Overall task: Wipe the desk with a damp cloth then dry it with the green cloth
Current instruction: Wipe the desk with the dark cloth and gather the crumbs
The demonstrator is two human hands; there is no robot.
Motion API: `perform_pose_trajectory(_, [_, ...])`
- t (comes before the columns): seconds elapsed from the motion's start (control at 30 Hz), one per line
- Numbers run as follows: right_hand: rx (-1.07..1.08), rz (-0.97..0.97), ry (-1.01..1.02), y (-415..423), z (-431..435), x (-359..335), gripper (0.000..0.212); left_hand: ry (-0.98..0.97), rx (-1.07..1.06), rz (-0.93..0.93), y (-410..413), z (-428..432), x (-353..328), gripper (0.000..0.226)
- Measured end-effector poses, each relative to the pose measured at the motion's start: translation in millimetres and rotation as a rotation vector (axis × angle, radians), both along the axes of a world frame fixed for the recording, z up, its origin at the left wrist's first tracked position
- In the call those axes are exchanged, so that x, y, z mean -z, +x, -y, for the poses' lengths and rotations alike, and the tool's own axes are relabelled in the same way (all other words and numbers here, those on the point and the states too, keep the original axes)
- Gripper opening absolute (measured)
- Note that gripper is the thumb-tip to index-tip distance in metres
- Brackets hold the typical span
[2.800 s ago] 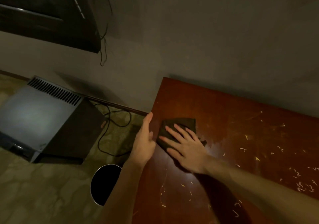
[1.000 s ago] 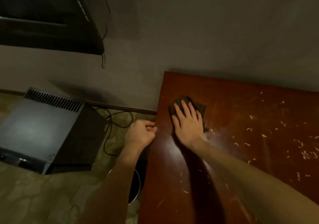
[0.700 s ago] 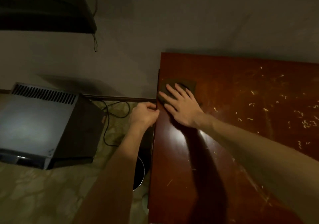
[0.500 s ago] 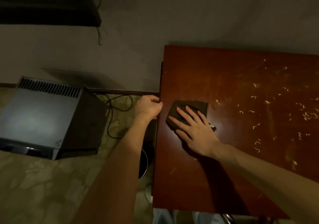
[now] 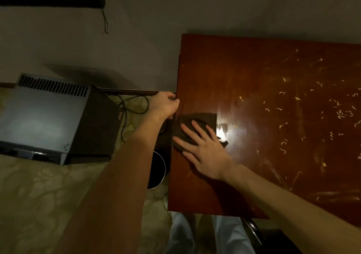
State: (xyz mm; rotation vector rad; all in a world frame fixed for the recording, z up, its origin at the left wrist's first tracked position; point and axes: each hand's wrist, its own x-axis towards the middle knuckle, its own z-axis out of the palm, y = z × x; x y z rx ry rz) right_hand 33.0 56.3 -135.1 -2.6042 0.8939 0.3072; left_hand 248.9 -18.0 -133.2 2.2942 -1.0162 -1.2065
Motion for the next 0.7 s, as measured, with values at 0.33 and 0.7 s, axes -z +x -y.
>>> perform_pose_trajectory(0.33, [0.094, -0.020, 0.004, 19, 84, 5, 0.052, -0.022, -0.127, -0.189, -3, -9, -1, 0.038])
perform_pose_trajectory(0.7, [-0.097, -0.004, 0.059, -18, 17, -3, 0.051, 0.046, -0.039, -0.141, -10, -10, 3, 0.047])
